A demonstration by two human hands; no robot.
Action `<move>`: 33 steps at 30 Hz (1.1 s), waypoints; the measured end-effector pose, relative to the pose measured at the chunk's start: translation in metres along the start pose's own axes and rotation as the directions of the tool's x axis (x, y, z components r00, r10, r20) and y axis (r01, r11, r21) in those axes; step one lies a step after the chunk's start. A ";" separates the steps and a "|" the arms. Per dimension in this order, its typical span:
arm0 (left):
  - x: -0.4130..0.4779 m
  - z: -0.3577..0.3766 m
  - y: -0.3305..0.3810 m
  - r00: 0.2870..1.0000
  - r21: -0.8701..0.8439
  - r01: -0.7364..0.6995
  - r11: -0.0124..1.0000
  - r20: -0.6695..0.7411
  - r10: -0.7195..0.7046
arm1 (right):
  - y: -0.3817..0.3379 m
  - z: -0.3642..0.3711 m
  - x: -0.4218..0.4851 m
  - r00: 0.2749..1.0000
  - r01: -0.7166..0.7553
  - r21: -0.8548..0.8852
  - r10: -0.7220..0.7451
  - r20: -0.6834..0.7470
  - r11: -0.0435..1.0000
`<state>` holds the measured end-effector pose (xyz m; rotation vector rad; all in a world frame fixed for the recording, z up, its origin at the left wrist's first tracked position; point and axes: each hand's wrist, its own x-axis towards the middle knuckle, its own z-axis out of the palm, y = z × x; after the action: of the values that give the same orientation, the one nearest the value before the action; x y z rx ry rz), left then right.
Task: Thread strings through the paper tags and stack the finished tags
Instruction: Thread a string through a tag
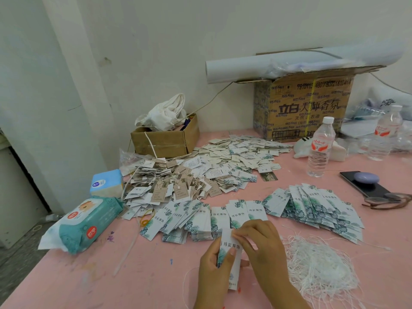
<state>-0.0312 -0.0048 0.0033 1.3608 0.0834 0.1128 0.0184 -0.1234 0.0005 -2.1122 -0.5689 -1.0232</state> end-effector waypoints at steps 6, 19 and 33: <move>0.002 0.000 -0.003 0.999 0.078 -0.038 0.996 0.008 0.038 | -0.009 -0.001 0.007 0.818 -0.573 0.456 0.510 0.267 0.681; 0.004 -0.002 -0.005 0.997 0.165 -0.064 0.984 0.047 0.057 | 0.005 -0.011 0.014 0.419 -0.901 0.416 0.506 0.754 0.126; 0.003 -0.006 0.000 0.993 -0.160 0.115 0.980 0.045 -0.109 | 0.012 -0.014 0.011 0.384 -0.908 0.419 0.389 0.837 -0.005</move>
<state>-0.0288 0.0016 0.0017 1.1921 0.1184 -0.0001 0.0257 -0.1412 0.0106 -1.2189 -0.0731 0.5062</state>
